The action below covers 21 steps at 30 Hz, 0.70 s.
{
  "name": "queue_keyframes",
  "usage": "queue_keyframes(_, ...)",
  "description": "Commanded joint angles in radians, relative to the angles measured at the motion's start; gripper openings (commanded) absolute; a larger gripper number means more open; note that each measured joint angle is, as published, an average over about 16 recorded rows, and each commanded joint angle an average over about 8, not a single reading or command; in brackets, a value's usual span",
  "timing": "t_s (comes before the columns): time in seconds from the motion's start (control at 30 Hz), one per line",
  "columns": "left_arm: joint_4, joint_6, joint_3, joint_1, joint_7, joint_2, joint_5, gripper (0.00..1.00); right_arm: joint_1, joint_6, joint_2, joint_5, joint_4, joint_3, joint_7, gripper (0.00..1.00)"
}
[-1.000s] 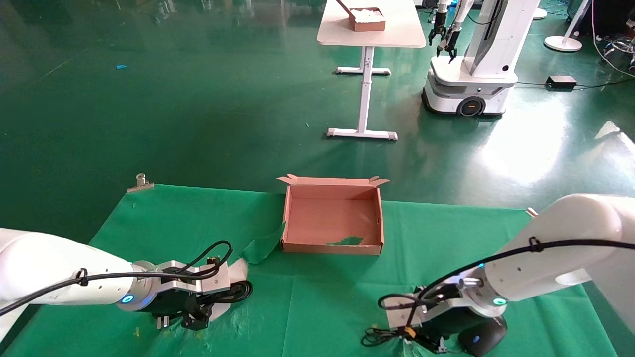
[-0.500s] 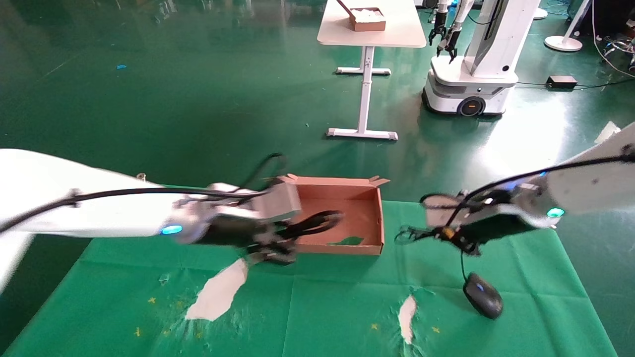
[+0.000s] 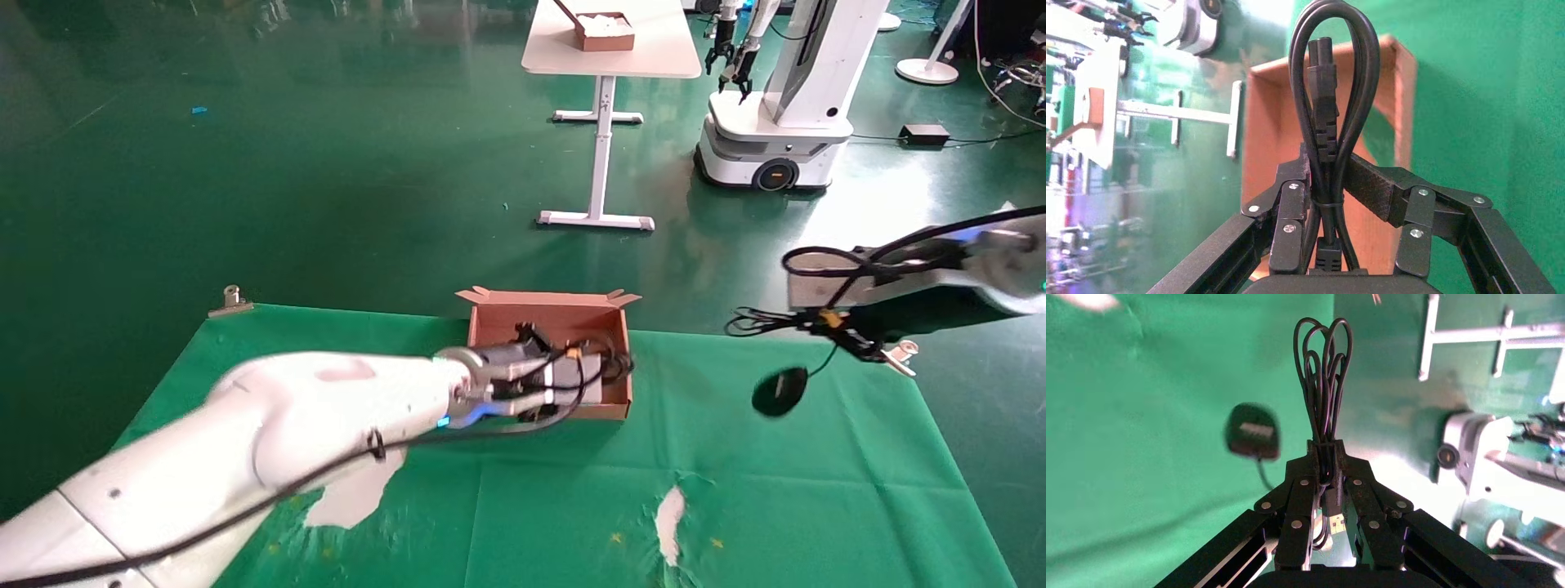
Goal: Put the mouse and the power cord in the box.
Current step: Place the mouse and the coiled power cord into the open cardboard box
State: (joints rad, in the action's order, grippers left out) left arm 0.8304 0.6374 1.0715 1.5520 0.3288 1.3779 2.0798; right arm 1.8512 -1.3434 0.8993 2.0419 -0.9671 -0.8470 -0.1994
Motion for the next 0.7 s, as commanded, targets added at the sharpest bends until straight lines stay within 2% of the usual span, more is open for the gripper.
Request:
queue_keyframes(0.03, -0.011, -0.061, 0.073, -0.002, 0.017, 0.001, 0.007, 0.78, 0.009, -0.013, -0.024, 0.010, -0.034, 0.002, -0.020, 0.00)
queue_keyframes(0.1, -0.014, -0.087, 0.120, 0.008, 0.041, 0.001, -0.002, 1.00, 0.010, -0.019, -0.036, 0.014, -0.058, 0.003, -0.032, 0.00)
queue_keyframes(0.37, -0.022, -0.144, 0.253, 0.047, 0.118, 0.000, -0.048, 1.00, 0.005, -0.014, -0.044, 0.016, -0.095, 0.006, -0.046, 0.00)
queue_keyframes(0.7, -0.026, -0.187, 0.353, 0.078, 0.172, 0.000, -0.086, 1.00, 0.001, -0.020, -0.036, 0.006, -0.116, 0.007, -0.053, 0.00)
